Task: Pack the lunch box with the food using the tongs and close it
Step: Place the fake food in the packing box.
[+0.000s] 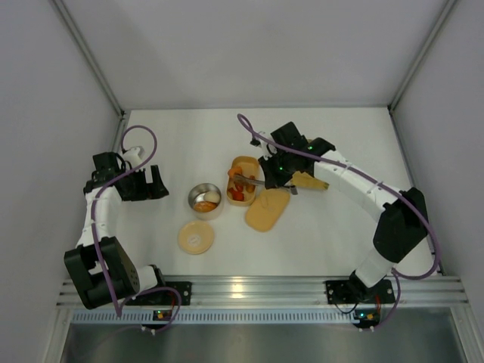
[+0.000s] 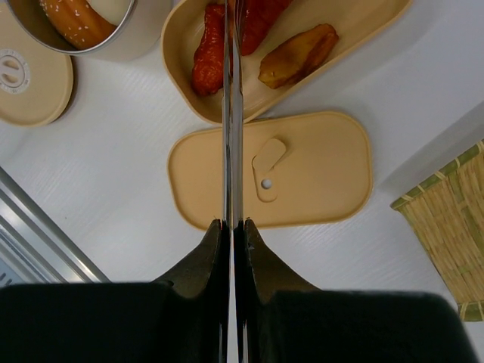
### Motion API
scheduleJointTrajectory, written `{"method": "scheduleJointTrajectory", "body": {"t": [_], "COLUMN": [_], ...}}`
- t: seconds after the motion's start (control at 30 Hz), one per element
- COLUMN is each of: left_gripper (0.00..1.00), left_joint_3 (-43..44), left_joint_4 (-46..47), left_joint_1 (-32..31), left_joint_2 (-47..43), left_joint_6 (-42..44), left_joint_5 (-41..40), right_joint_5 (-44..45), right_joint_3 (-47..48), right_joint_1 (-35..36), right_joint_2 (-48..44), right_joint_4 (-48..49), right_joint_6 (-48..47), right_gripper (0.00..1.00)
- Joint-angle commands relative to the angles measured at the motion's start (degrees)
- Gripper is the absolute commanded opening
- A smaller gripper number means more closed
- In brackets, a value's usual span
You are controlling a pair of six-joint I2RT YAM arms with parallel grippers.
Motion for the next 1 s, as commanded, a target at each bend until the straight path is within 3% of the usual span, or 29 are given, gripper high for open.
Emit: {"method": "scheduleJointTrajectory", "body": {"t": [0.0,0.43,0.8,0.97], "left_gripper": [0.98,0.98,0.98,0.98], "left_joint_3": [0.1,0.2,0.2,0.1], "left_joint_4": [1.5,1.8,2.0,2.0], "left_joint_1": [0.4,0.4,0.4,0.4], "left_joint_2": [-0.2,0.2,0.3,0.3], "left_joint_6": [0.7,1.0,1.2,1.3], "left_joint_5": [0.9,0.7,0.1,0.1], "right_joint_5": [0.6,-6.7,-8.1,-7.3], "right_joint_3": [3.9,4.6,5.9,6.1], "right_joint_1": [0.5,-7.0,-7.5,-8.0], "right_joint_2": [0.0,2.2,5.1,5.4], "right_joint_4": [1.7,-1.6,-2.4,-3.0], "right_joint_6": [1.2,2.3,2.3,2.3], "right_gripper": [0.00,0.00,0.00,0.10]}}
